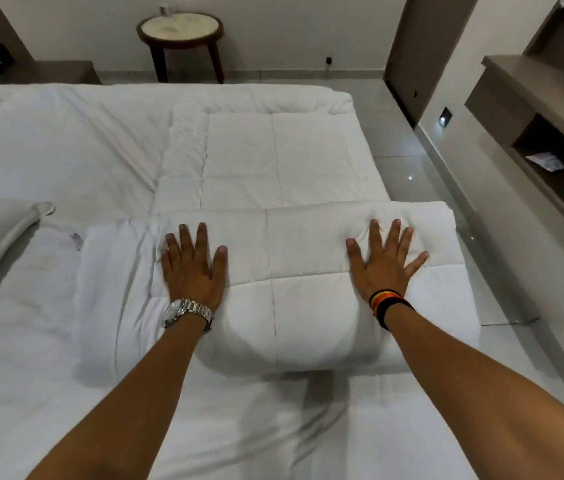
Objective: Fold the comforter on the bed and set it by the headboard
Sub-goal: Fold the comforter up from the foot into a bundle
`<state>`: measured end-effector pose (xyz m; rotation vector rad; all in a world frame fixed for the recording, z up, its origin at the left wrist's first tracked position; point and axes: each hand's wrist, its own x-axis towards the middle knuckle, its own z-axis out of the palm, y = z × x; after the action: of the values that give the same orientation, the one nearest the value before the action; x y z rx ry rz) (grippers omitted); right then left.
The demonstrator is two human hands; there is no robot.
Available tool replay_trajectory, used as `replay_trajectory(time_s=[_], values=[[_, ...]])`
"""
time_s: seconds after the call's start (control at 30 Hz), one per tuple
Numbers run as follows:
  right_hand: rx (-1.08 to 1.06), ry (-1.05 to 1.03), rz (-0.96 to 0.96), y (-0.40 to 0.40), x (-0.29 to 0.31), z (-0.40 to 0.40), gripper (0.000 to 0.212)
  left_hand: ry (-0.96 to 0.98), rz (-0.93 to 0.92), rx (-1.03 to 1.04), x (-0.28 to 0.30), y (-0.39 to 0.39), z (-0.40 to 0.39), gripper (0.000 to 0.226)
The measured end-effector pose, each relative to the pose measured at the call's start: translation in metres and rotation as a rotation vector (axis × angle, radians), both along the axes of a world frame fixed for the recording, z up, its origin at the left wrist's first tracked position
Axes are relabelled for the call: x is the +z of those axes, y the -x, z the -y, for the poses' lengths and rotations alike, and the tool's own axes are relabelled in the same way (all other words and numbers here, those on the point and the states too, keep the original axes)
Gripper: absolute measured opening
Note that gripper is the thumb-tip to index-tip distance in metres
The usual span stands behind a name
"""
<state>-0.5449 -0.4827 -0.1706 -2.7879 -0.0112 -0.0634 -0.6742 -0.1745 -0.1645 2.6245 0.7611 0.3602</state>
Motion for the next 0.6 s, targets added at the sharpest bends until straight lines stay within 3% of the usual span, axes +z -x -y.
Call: replay_trajectory(time_s=[0.27,0.37,0.47,0.6], values=[[0.078,0.048,-0.331,-0.075,-0.039,-0.019,0.085,-0.033,-0.273,-0.078,-0.053,-0.079,-0.044,0.079],[0.171,0.069,-0.271,-0.065,-0.018,0.004,0.082,-0.094,-0.268,-0.073,-0.038,-0.063,-0.036,0.078],[0.214,0.235,-0.128,-0.034,-0.004,0.049,0.081,-0.246,-0.275,-0.012,-0.022,-0.027,-0.032,0.078],[0.206,0.275,-0.276,-0.030,-0.016,0.076,0.081,-0.216,-0.389,-0.020,-0.028,-0.026,-0.044,0.081]])
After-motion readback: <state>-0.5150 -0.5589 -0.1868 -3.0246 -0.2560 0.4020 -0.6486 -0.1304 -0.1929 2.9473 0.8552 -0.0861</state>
